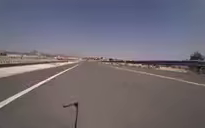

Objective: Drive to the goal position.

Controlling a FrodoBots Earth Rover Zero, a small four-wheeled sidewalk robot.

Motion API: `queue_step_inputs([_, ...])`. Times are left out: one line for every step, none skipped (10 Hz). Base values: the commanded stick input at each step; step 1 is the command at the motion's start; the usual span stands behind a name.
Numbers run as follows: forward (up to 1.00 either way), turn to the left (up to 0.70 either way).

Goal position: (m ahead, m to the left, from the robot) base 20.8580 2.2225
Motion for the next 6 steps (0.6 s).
queue_step_inputs([0.7,0.0])
queue_step_inputs([0.7,0.0])
queue_step_inputs([0.7,0.0])
queue_step_inputs([0.7,0.0])
queue_step_inputs([0.7,0.0])
queue_step_inputs([0.7,0.0])
